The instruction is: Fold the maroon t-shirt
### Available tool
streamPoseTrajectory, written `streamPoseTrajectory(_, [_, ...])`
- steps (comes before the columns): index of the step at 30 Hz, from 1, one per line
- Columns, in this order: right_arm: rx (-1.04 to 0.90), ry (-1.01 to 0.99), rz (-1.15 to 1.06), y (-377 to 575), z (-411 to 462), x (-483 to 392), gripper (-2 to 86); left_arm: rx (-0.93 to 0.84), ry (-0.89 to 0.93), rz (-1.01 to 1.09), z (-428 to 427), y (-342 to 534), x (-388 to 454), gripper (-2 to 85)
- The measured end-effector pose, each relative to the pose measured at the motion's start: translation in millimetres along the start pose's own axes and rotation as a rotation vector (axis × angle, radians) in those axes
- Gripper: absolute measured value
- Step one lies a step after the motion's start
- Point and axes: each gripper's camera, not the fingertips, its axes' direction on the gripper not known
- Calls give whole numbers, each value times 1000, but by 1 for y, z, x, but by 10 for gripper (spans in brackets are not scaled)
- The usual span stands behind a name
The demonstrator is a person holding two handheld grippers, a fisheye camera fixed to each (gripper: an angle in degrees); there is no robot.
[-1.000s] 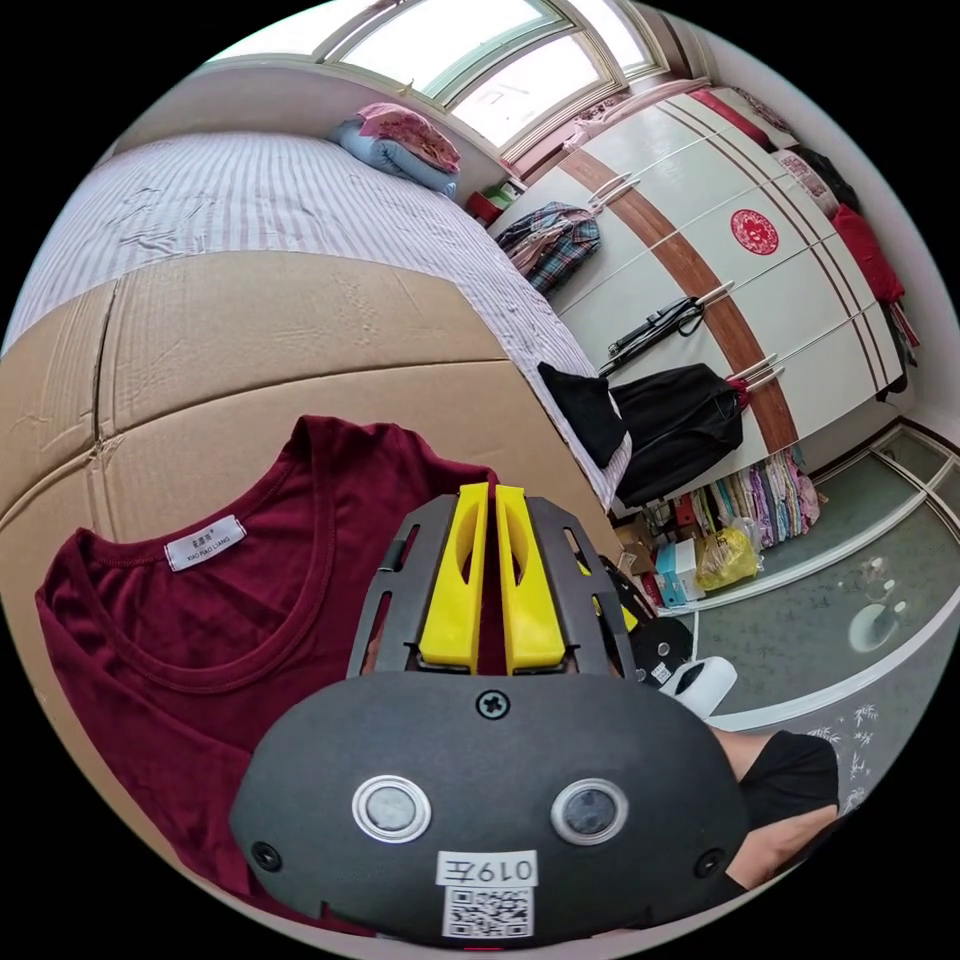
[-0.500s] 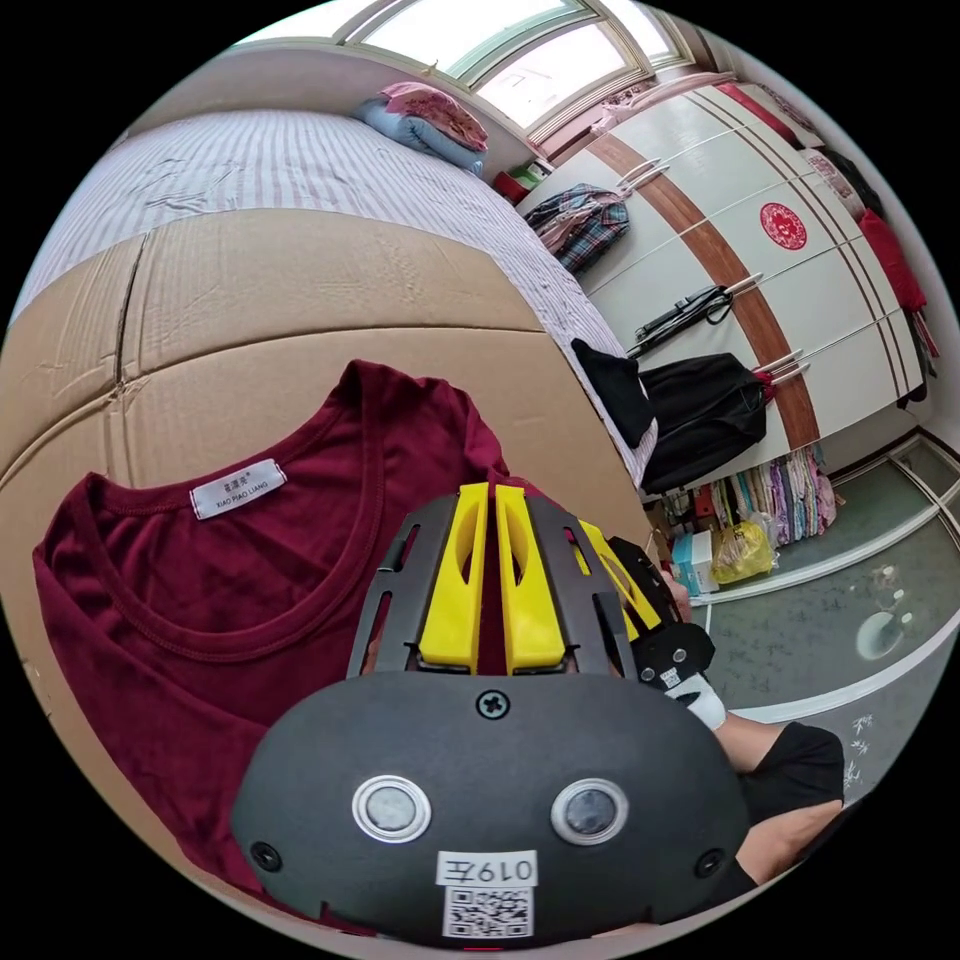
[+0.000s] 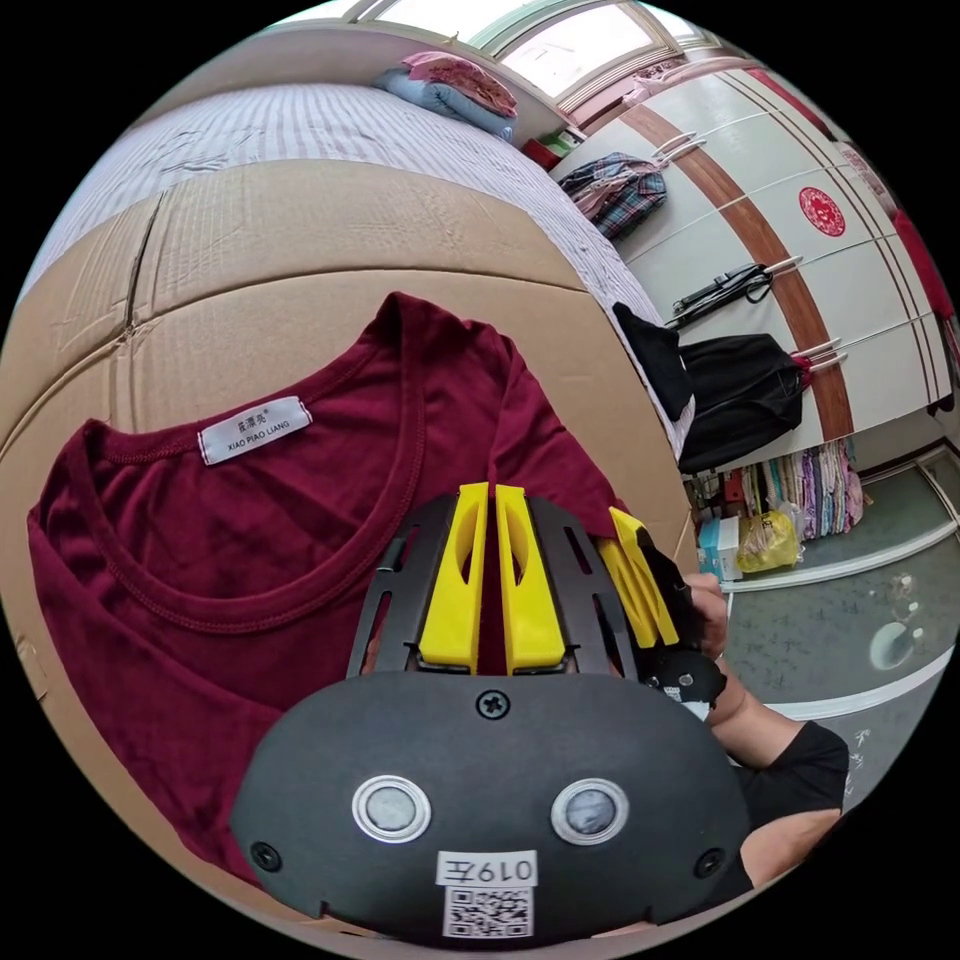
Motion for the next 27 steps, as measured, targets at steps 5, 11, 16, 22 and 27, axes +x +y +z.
streamPoseTrajectory(5, [-8,30,-23,1,2,-2,48,-5,-20,12,2,-6,2,18])
streamPoseTrajectory(11, [-26,-5,-2,4,-3,4,22,-12,-23,17,5,-11,2,19])
streamPoseTrajectory(16, [-17,6,-79,-6,-24,-3,-4,-22,-34,18,8,-16,4,17])
streamPoseTrajectory(22, [-55,-80,-124,-16,-46,13,-8,-28,-102,29,9,-19,10,17])
streamPoseTrajectory(27, [-42,-57,-194,-21,-77,17,-7,-55,-134,48,15,-19,15,16])
